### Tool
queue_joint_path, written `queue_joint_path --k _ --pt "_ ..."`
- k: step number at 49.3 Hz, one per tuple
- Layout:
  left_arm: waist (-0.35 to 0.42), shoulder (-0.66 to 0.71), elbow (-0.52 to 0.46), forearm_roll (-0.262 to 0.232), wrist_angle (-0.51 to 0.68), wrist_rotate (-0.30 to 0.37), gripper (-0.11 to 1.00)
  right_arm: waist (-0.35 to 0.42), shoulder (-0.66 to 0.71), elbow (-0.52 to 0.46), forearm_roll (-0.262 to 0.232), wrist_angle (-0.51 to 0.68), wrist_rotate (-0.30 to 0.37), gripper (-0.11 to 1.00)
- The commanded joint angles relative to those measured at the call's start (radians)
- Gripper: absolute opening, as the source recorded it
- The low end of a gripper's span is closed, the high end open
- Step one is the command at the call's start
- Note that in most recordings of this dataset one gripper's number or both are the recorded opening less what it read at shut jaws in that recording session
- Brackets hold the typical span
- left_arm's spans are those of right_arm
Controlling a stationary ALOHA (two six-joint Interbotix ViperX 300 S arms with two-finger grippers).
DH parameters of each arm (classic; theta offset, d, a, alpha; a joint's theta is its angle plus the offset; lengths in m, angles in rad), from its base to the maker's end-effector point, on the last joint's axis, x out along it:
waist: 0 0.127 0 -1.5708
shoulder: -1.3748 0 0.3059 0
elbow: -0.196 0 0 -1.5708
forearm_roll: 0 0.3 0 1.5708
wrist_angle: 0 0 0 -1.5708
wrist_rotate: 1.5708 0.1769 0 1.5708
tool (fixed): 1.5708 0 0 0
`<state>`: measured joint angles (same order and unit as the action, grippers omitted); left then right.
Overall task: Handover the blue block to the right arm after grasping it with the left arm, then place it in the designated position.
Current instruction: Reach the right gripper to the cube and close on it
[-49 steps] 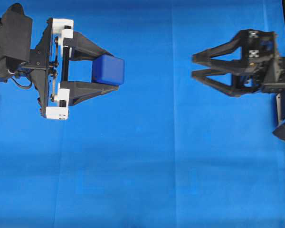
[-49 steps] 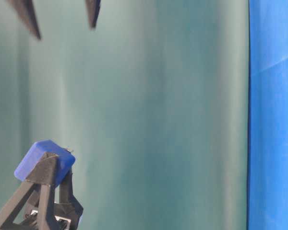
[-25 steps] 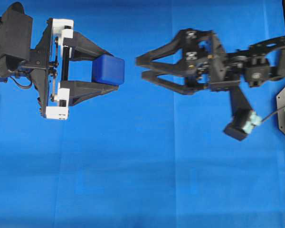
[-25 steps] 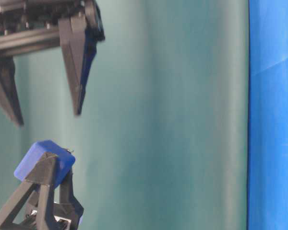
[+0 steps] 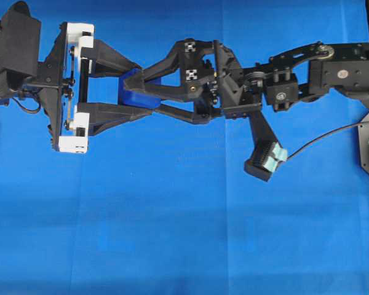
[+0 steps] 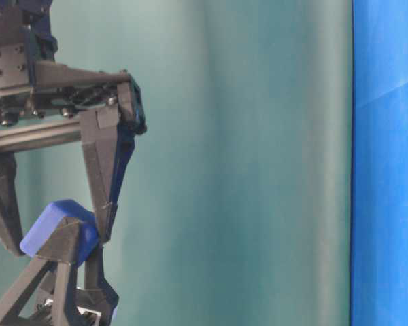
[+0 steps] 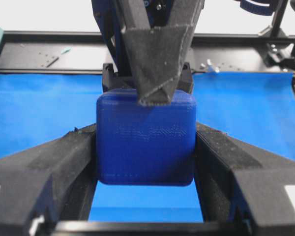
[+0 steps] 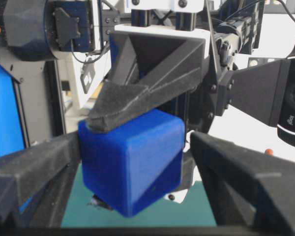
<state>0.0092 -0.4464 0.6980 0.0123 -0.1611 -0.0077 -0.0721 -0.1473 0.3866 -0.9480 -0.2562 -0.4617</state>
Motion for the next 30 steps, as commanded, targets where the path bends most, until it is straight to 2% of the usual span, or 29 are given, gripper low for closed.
queue_joint_path --k 1,22,25,30 --pt "0.002 -0.034 -0.011 0.0 -0.005 0.0 0.49 0.003 -0.009 -0.034 -0.005 -0.009 0.003 0.94" --pt "0.002 -0.034 -0.011 -0.002 -0.003 -0.002 0.49 0.006 -0.009 -0.032 -0.009 0.008 0.003 0.92" --pt "0.002 -0.034 -0.011 -0.002 -0.003 -0.002 0.49 0.006 -0.009 -0.034 -0.009 0.031 0.006 0.83" --pt "0.002 -0.034 -0.011 0.0 -0.003 -0.003 0.49 0.006 -0.009 -0.038 -0.008 0.054 0.009 0.58"
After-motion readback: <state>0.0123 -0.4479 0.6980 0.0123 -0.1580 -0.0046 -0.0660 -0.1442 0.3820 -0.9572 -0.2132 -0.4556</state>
